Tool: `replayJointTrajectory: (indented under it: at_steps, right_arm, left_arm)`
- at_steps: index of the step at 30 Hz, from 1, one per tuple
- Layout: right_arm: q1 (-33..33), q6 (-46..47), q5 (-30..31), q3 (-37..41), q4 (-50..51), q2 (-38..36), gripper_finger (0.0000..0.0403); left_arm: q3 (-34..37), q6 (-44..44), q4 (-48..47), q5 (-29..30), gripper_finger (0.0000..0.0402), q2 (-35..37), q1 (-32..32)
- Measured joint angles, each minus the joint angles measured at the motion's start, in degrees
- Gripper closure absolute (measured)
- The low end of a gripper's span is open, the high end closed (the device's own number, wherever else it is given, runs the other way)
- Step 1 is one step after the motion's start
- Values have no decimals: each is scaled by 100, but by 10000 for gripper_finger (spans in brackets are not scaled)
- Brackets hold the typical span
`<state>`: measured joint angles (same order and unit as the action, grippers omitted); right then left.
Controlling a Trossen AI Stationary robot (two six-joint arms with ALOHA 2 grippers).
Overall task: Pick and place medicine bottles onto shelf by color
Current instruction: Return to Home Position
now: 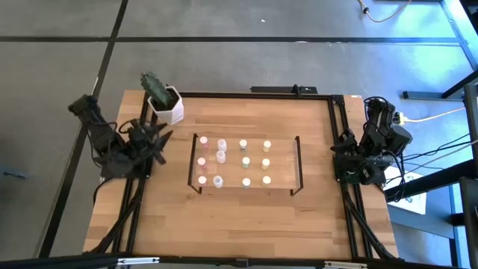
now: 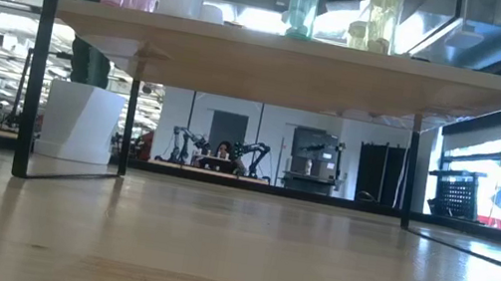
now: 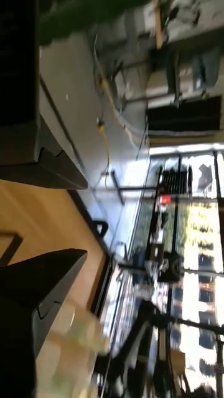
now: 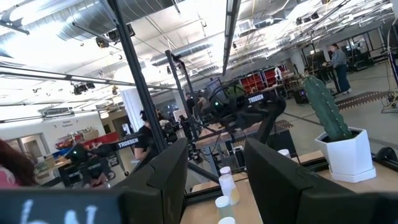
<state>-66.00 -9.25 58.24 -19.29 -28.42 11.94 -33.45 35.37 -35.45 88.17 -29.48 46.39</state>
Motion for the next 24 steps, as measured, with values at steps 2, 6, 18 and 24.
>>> replayJointTrajectory:
  at_steps: [2, 6, 18, 24]
  right_arm:
    - [0, -2, -1, 0, -1, 0, 242]
    - [0, -5, -2, 0, -2, 0, 242]
    - [0, -34, 11, 0, 0, 0, 242]
    - [0, -185, 12, 0, 4, 0, 242]
  left_arm:
    - [-2, -227, -102, 70, 243, 90, -231]
    - [2, -55, -729, 137, 243, 527, -457]
    - [2, -94, -599, -1776, 243, 1794, -240]
    - [2, -3013, 1808, -4070, 243, 1799, -180]
